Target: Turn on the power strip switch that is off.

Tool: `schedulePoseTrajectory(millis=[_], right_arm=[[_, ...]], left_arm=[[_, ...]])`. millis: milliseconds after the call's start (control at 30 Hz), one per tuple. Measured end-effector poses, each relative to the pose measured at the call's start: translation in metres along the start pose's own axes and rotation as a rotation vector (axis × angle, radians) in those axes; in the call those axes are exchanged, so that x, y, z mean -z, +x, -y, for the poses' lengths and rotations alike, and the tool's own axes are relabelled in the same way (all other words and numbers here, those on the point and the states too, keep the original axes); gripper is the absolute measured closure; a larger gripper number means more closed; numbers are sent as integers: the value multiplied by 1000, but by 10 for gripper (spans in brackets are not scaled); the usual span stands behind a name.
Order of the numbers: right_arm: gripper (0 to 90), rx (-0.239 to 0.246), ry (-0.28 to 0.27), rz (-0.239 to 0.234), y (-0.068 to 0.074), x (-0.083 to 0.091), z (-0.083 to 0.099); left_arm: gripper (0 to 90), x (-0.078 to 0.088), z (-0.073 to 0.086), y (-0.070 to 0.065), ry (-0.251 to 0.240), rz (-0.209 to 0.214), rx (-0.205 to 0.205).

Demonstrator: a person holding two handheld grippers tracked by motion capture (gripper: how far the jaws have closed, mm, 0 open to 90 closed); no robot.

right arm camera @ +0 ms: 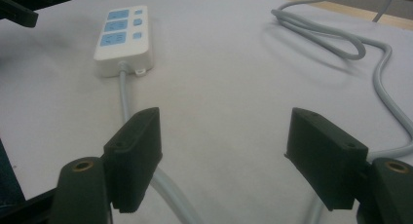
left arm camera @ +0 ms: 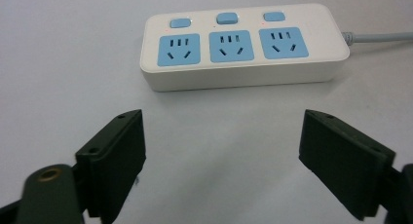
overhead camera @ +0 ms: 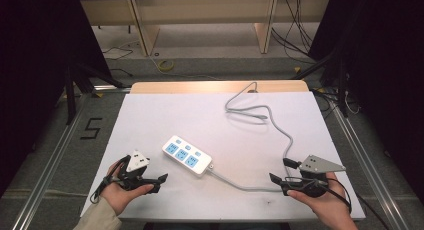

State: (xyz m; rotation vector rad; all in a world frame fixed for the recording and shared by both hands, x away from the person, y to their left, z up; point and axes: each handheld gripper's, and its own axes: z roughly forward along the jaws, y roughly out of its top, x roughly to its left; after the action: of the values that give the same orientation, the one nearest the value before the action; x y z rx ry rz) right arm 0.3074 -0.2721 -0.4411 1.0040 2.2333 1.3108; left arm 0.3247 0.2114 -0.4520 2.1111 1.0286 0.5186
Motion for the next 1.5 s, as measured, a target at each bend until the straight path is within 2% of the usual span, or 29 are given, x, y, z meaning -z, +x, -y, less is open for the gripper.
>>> schedulePoseTrajectory(millis=[100, 133, 167, 233, 267, 300, 333, 433, 500, 667, 700, 900, 1067, 1167, 1267, 1400, 1500], right_arm=[[292, 1, 7, -1, 0, 0, 0], [292, 1, 7, -1, 0, 0, 0], [294, 0, 6, -2, 0, -1, 1], [295, 2, 7, -2, 0, -1, 0], [295, 2, 7, -2, 0, -1, 0], [297, 2, 7, 1, 1, -1, 0], [297, 2, 4, -1, 1, -2, 0], [298, -1, 6, -2, 1, -2, 0], [298, -2, 7, -2, 0, -2, 0], [298, 0, 7, -3, 0, -2, 0], [298, -2, 9, -2, 0, -2, 0], [298, 0, 8, 2, 0, -2, 0], [298, -3, 8, 4, 1, -3, 0], [298, -3, 7, 3, 1, -2, 0], [298, -3, 7, 5, 0, -2, 0], [303, -1, -7, 10, 1, -1, -1], [303, 1, -2, 9, 0, -1, -1]], left_arm=[[277, 0, 0, 1, 11, -5, -10], [277, 0, 0, 1, 9, -5, -13], [366, 1, 0, 2, 3, -6, -13], [483, 2, 0, 2, 4, -10, -15], [483, 3, -1, 3, 5, -11, -15], [616, 5, -2, 4, 8, -23, 0], [699, 5, -2, 4, 8, -23, 0], [882, 7, -3, 5, 9, -27, 8], [895, 8, -5, 6, 10, -17, 21], [896, 7, -9, 3, 27, -27, 22], [896, 6, -11, 3, 17, -25, 42], [897, 2, -16, 3, 8, -13, 73], [896, 0, -22, 3, 0, -22, 66], [897, -3, -26, 4, -9, -13, 77], [897, -4, -32, 4, -10, -23, 65], [897, -6, -36, 4, -9, -35, 53], [897, -9, -39, 5, -1, -28, 61]])
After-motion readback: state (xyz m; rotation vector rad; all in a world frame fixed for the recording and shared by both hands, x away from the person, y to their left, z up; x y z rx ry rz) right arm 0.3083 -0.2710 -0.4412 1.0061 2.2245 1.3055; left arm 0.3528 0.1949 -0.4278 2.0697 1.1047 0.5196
